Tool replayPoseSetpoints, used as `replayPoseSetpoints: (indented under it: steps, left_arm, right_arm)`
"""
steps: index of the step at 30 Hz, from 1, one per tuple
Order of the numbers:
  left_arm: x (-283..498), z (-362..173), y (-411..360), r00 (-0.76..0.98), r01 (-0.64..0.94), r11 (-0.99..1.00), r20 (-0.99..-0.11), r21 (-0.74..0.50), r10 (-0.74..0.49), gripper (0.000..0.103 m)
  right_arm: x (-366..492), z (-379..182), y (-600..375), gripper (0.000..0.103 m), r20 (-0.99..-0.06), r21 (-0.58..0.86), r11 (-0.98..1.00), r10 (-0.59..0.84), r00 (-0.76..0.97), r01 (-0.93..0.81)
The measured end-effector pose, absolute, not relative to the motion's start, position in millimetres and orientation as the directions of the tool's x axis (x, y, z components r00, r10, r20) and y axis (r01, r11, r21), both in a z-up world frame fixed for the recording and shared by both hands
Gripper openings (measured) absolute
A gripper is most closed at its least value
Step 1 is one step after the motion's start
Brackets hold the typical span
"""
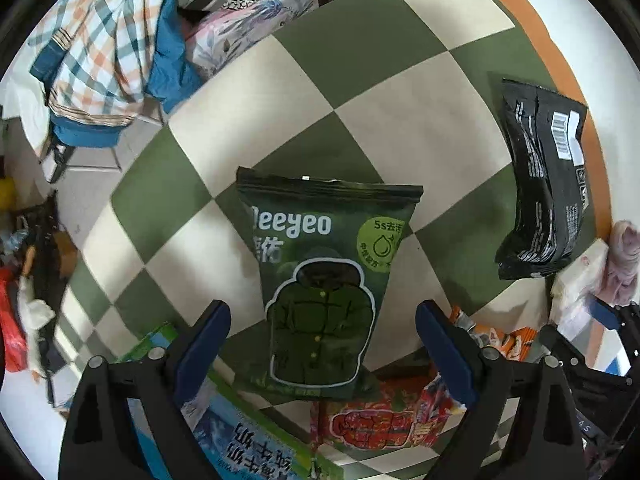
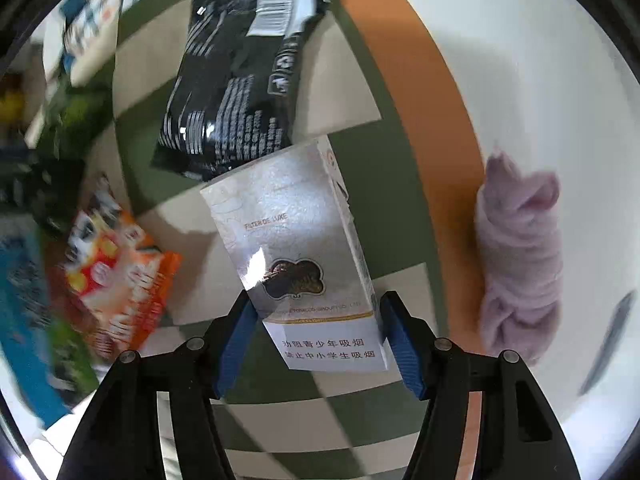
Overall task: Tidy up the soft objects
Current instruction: 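Grasp the green Deeyeo bag with left gripper while right grasps white cigarette box, then carry both items into the box beside the packs and release them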
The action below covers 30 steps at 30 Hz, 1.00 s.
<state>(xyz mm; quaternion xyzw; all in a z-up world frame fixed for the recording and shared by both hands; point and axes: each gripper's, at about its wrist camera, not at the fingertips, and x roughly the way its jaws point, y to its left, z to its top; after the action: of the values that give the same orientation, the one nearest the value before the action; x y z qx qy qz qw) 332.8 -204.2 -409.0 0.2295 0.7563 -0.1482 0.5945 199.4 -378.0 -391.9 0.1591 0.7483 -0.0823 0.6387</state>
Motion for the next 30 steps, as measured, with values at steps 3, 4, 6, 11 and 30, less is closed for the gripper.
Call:
replayPoseSetpoints:
  steps: [3,4,6,11,30]
  left_arm:
    - [333,-419,-200,-0.23,0.504,0.863,-0.958,0.033,0.171,0.043]
    - [331,-421,-200,-0.233,0.502,0.864,-0.957,0.032,0.171,0.042]
    - [329,-419,-199,-0.224,0.488,0.872,-0.963,0.025,0.153,0.039]
    - [322,-417,-197,-0.215,0.474,0.88,-0.965,0.029,0.147,0.033]
    - [255,-257,-178,0.023,0.4,0.91,-0.991,-0.111,-0.131,0.031]
  right_arm:
    - [203,-393,-382,0.075,-0.98,0.093,0.935,0.146,-0.134,0.342]
    - [206,-394,-383,0.076,-0.981,0.088,0.936,0.141,-0.136,0.34]
    - [216,-397,-386,0.076,-0.982,0.07,0.94,0.123,-0.141,0.333]
    - [224,-400,-371,0.073,-0.985,0.007,0.955,0.058,-0.16,0.298]
    - [175,-278,-325,0.058,-0.99,0.138,0.952,0.133,0.038,0.275]
